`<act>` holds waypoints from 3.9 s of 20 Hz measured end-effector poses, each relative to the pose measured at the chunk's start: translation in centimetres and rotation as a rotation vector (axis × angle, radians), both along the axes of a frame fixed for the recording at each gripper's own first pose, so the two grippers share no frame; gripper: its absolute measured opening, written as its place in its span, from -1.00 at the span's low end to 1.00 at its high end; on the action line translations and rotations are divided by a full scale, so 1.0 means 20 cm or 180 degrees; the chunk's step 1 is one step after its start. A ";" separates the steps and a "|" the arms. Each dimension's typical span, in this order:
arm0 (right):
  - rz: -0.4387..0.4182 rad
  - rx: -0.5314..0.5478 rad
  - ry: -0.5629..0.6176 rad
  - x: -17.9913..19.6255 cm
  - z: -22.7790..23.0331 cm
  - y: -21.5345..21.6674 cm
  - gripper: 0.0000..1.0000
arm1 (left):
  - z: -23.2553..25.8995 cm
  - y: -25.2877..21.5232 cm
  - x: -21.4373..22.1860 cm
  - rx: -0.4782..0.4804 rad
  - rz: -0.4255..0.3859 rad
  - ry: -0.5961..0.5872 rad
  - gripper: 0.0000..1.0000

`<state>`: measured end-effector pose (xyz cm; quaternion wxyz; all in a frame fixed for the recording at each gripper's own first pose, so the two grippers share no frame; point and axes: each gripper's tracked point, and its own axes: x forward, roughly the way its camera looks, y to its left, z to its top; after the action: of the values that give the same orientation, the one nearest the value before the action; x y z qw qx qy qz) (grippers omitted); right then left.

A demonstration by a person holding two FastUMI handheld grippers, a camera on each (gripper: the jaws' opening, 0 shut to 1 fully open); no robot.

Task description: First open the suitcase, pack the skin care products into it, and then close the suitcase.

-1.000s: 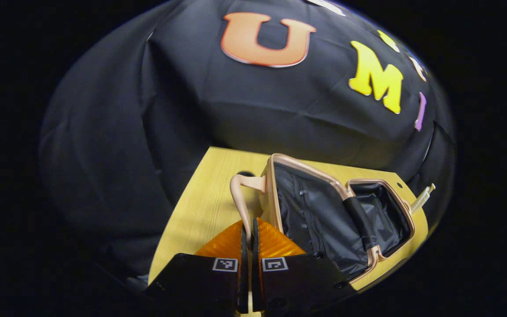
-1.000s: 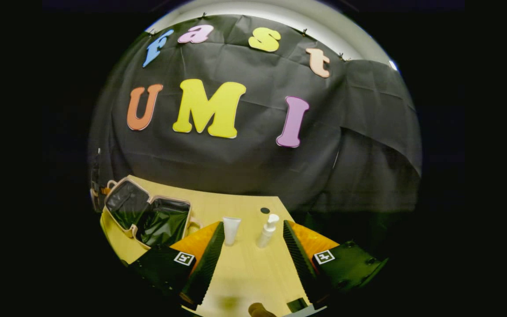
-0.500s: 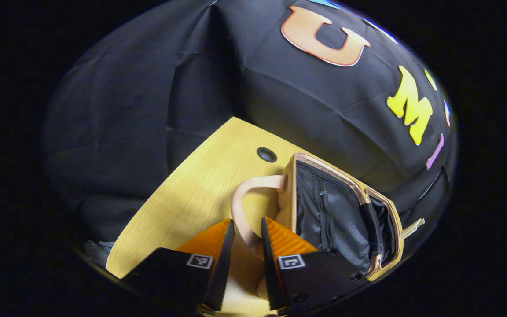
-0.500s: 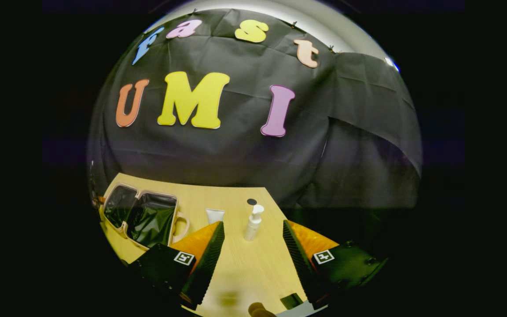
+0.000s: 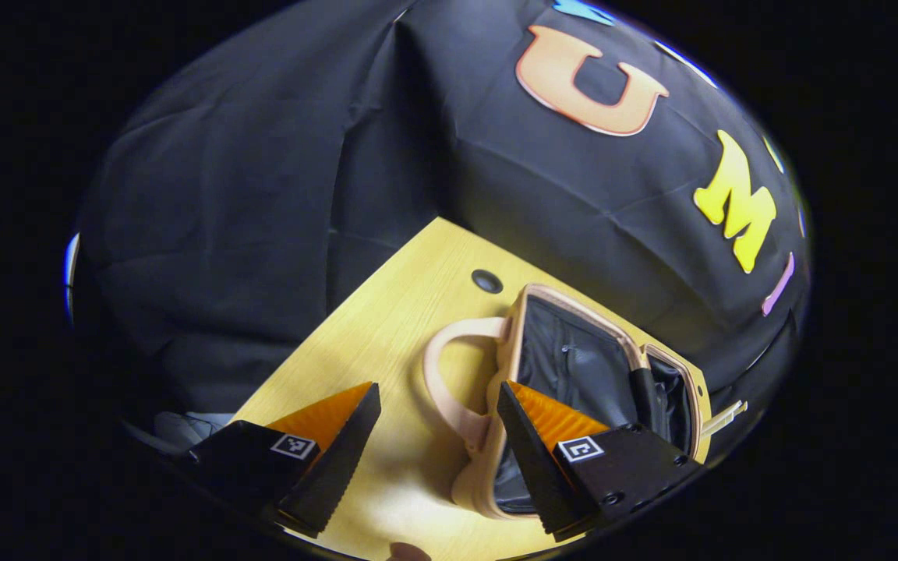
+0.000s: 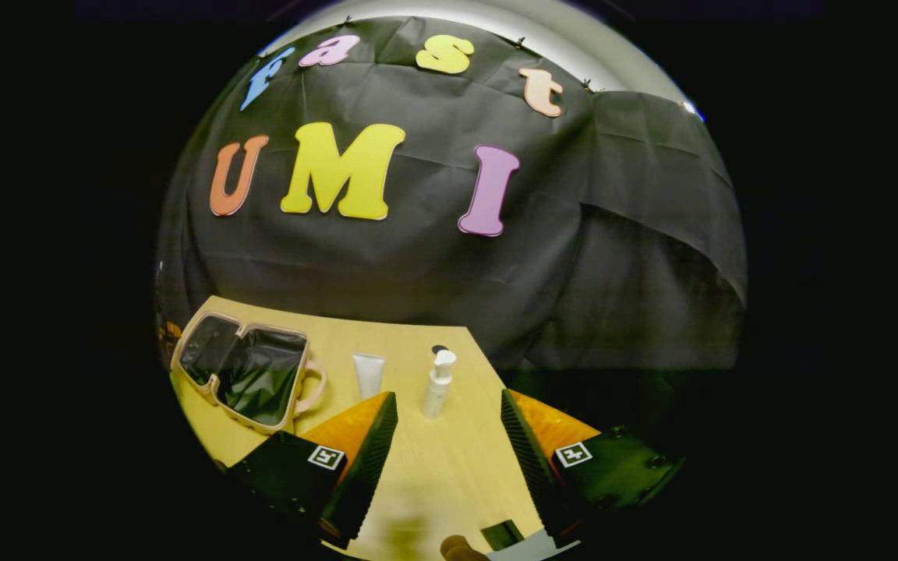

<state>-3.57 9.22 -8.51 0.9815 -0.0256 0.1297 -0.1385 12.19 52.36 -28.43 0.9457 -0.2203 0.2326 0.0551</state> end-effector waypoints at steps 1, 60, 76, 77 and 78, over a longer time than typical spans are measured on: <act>0.0047 -0.0026 -0.0014 0.00 -0.02 -0.01 0.58 | 0.08 -0.04 -0.01 0.0059 -0.0057 -0.0101 0.94; 0.1800 0.0231 0.0715 1.27 -1.05 -0.29 0.59 | 0.37 -2.69 -0.99 0.0958 -0.1578 0.0273 0.08; 0.1556 0.0502 0.0669 0.74 -0.78 -0.07 -0.02 | 0.43 -1.62 -0.85 0.0761 -0.0508 0.0393 0.08; 0.1514 0.0508 0.0655 0.69 -0.75 -0.05 -0.02 | 0.43 -1.58 -0.76 0.0767 -0.0528 0.0375 0.08; 0.1467 0.0544 0.0650 0.65 -0.72 -0.03 -0.02 | 0.44 -1.54 -0.68 0.0790 -0.0544 0.0358 0.08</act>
<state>9.36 8.61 -22.85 0.9676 0.0146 0.2300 0.1035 -1.37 21.59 -19.66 0.9524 -0.0777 0.2945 0.0150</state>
